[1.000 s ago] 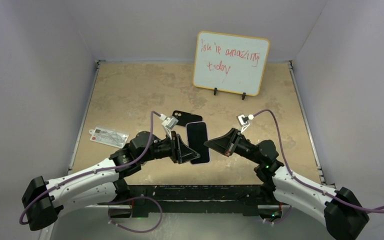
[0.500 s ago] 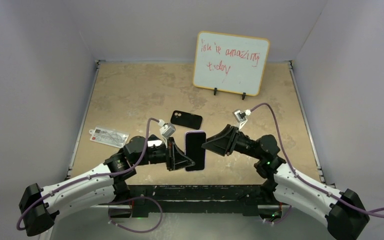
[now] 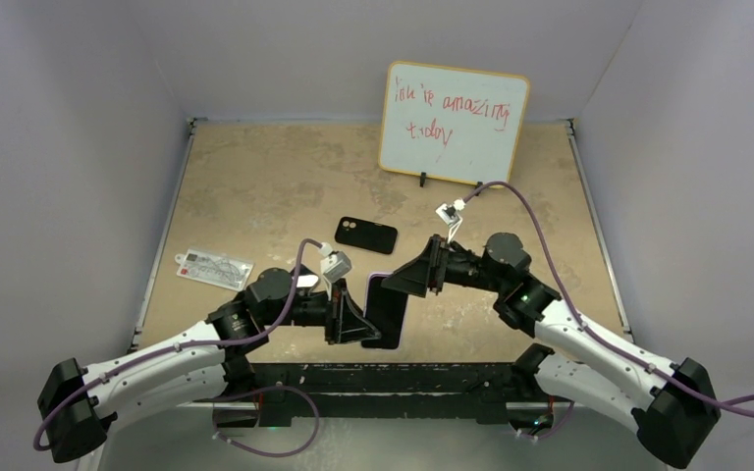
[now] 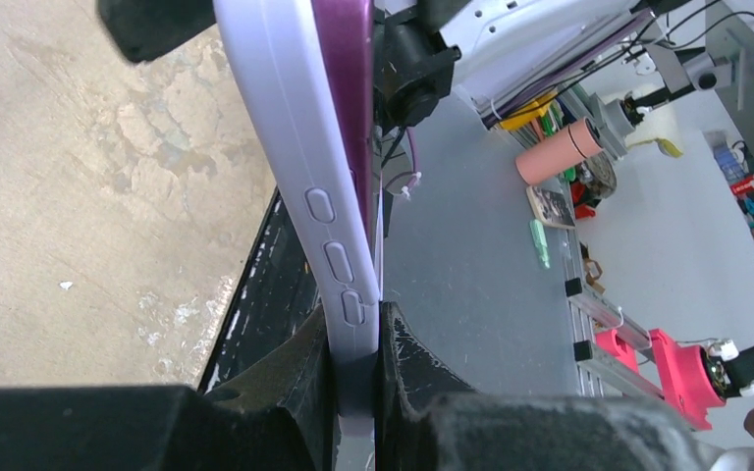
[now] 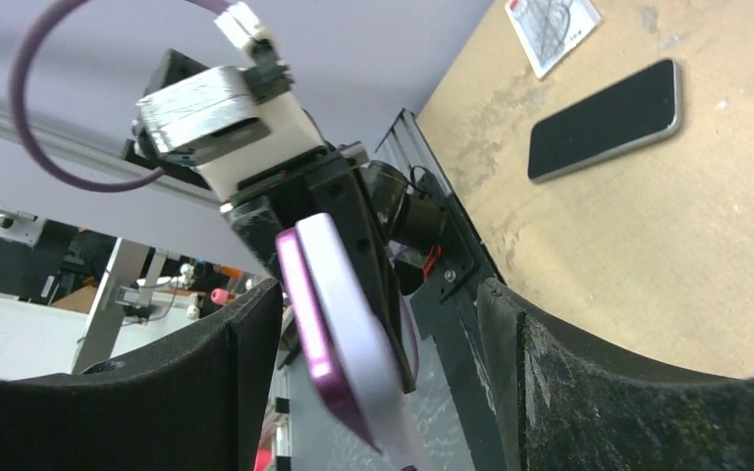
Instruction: Put the phone into the phone case
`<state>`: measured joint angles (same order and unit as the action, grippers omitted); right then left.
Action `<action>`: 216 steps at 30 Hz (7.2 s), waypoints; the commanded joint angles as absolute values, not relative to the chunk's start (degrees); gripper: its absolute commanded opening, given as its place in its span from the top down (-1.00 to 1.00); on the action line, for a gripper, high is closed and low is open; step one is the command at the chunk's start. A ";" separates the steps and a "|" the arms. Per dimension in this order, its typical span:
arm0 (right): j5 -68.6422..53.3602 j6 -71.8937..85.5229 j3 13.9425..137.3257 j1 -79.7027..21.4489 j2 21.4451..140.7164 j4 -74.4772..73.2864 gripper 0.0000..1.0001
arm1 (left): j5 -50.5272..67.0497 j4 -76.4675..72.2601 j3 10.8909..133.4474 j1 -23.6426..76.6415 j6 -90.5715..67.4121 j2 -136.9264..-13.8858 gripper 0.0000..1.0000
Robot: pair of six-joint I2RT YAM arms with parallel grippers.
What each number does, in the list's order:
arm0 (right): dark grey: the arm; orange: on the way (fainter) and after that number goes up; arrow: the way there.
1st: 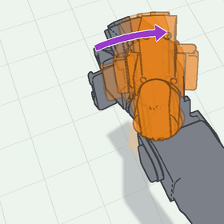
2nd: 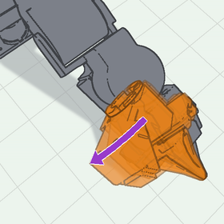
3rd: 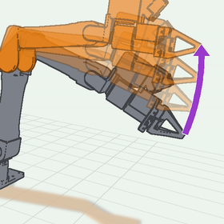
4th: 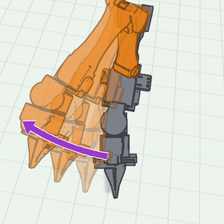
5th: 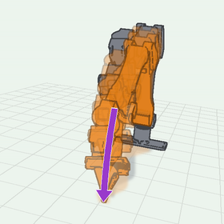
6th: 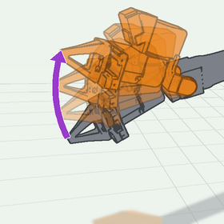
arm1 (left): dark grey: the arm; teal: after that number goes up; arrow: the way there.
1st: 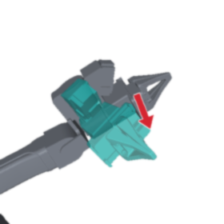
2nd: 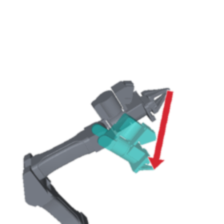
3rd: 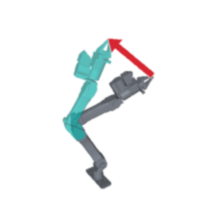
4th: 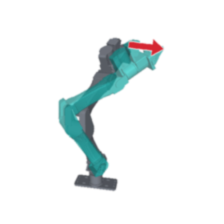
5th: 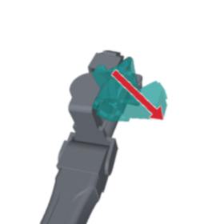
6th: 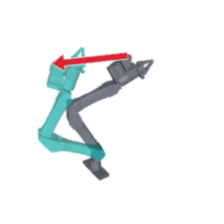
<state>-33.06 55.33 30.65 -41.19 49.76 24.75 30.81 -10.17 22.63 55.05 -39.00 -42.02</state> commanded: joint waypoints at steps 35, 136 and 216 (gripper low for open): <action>-41.66 56.44 27.44 -40.96 52.68 33.20 0.23 | 22.75 -15.66 25.69 54.94 -39.06 -36.91 1.00; -38.96 60.32 19.47 -41.09 48.59 52.40 0.14 | 19.11 -10.12 32.06 54.67 -38.87 -40.43 1.00; 1.18 41.71 44.03 -40.88 31.37 -25.09 -0.97 | 21.76 -27.13 62.44 40.50 -50.52 -114.19 0.01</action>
